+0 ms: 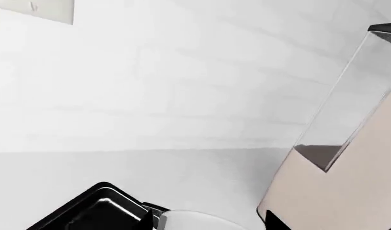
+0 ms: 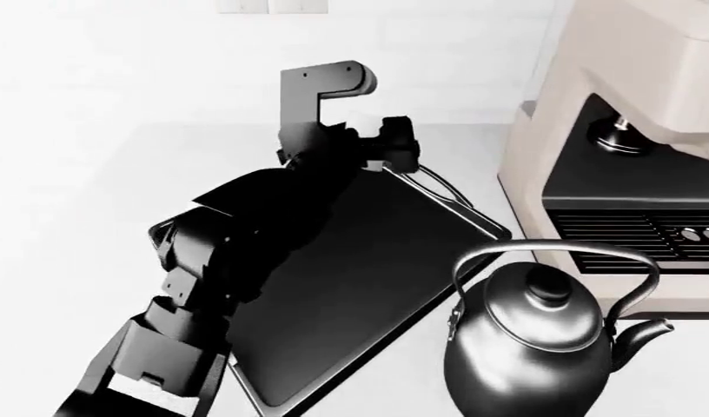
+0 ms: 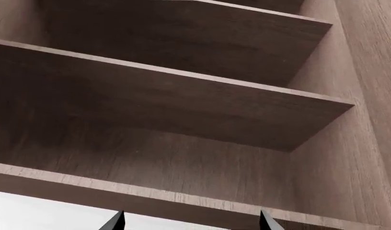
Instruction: Pick the kettle from the counter and place it on the tray. Then pick the mug from the cabinet and place it on the tray. Then close the cabinet doors.
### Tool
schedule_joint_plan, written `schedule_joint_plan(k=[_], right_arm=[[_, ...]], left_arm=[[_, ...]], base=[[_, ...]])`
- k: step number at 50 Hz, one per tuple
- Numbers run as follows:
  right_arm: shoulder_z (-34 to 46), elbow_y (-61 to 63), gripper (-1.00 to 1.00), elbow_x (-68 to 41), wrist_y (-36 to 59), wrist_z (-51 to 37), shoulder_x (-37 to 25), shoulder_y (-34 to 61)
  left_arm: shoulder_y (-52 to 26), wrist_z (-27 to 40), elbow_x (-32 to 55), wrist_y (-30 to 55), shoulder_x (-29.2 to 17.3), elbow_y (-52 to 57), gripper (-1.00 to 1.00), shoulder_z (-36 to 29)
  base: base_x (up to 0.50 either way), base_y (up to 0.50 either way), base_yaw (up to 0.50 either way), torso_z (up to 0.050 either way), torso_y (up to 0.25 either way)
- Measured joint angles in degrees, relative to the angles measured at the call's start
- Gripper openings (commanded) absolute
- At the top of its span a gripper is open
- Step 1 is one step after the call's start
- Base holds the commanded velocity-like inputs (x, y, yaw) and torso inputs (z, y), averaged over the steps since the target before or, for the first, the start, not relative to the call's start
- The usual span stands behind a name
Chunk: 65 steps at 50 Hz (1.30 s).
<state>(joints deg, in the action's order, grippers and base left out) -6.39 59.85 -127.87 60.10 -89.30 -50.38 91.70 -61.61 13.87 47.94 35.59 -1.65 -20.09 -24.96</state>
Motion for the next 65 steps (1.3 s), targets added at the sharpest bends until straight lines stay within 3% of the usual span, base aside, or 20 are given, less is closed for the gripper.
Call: schedule_joint_plan(k=[30, 31, 55, 65], right_arm=[[-2.5, 0.1, 1.0, -1.0, 2.4, -0.6, 2.1, -2.2], [-2.5, 0.1, 1.0, -1.0, 2.5, -0.6, 2.2, -2.2], [-3.1, 0.1, 1.0, -1.0, 3.2, -0.6, 2.7, -3.0], [-4.1, 0.1, 1.0, -1.2, 3.8, -0.6, 3.0, -3.8]], left_arm=[[-0.3, 2.0, 3.7, -2.8, -0.7, -6.8, -1.0, -5.9], [-0.4, 2.1, 3.8, -2.8, -0.7, -6.9, 1.0, -6.0], [-1.4, 2.5, 6.8, -3.5, -1.5, -7.4, 1.0, -7.6], [-2.3, 4.6, 9.9, -1.1, -4.7, 2.1, 1.0, -7.1]], base=[[0.0, 0.0, 0.0, 0.0, 0.001], [0.0, 0.0, 0.0, 0.0, 0.0], [0.0, 0.0, 0.0, 0.0, 0.0], [0.0, 0.0, 0.0, 0.0, 0.0]])
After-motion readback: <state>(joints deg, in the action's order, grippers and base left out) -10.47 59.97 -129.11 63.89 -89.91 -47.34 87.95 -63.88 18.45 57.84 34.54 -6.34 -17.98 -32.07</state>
